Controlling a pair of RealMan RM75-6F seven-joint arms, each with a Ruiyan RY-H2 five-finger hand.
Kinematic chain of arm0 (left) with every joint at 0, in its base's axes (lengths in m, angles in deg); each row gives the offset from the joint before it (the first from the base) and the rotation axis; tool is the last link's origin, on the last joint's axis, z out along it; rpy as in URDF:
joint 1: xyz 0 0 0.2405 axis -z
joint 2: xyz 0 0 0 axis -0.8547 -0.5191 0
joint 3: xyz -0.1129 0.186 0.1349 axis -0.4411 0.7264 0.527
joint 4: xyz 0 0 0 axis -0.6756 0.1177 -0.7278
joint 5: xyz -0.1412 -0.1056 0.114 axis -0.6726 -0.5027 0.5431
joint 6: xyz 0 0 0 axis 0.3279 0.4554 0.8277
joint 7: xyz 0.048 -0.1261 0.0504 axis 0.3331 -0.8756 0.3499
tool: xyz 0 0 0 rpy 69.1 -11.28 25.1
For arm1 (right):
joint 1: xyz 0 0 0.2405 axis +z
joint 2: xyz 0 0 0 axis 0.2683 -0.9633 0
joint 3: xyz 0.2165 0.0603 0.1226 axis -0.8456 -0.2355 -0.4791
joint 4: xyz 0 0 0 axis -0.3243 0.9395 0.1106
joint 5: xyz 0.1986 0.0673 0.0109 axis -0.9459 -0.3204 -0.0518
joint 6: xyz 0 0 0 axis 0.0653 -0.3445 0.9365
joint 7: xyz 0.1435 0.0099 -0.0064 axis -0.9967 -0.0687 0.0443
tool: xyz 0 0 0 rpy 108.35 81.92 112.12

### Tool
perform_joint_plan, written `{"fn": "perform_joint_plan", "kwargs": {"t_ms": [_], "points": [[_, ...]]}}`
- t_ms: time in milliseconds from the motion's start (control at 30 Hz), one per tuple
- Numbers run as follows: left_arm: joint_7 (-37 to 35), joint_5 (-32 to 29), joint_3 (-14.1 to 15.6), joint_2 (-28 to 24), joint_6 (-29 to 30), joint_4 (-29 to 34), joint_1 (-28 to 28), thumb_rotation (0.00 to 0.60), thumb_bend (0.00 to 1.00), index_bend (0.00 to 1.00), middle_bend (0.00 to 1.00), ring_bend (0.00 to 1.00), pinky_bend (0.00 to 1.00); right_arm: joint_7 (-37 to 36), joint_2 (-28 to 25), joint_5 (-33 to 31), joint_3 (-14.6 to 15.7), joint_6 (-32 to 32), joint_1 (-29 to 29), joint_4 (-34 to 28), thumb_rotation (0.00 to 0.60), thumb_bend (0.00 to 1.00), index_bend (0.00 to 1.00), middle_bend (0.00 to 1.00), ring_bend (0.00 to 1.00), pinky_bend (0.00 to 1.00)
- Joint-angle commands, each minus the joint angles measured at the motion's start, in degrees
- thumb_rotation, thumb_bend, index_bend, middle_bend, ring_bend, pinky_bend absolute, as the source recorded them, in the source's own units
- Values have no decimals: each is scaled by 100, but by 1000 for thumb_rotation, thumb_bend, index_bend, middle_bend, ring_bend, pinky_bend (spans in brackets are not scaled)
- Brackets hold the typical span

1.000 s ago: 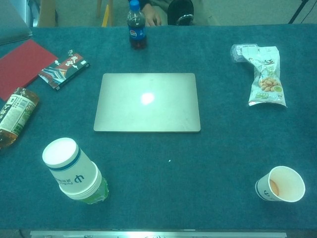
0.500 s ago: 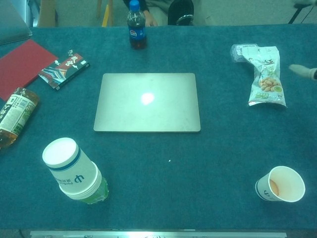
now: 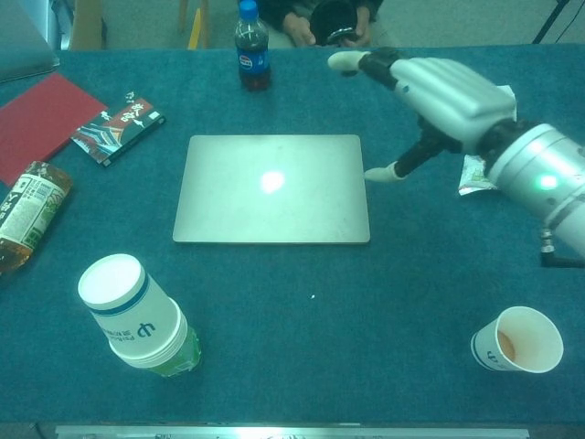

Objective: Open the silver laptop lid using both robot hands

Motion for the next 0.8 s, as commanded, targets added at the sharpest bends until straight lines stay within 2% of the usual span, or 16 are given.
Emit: {"fn": "perform_joint_plan", "kwargs": {"t_ms": [33,267,533,800], "points": [[-26,9,13,2,0,-23,-8,582,416,221,134,46,0,356,398,-353,0,192,288,232,600,15,107,149,10,117],[-75,55,38,37,12,-84,-18,579,417,221,134,46,0,823,1065,-809,95,332,720,668,600,16,107,149,10,117],[-166,123,83,85,5,-218,-20,579,417,221,134,46,0,1397,2163,-1199,241,279,1211,1644,600,17,107,149,10,117],[-276,133,102,140,25,-344,-39,577,417,221,134,46,0,1581,2732,-1308,358,246,1423,2325,600,19,102,149,10,117]]}}
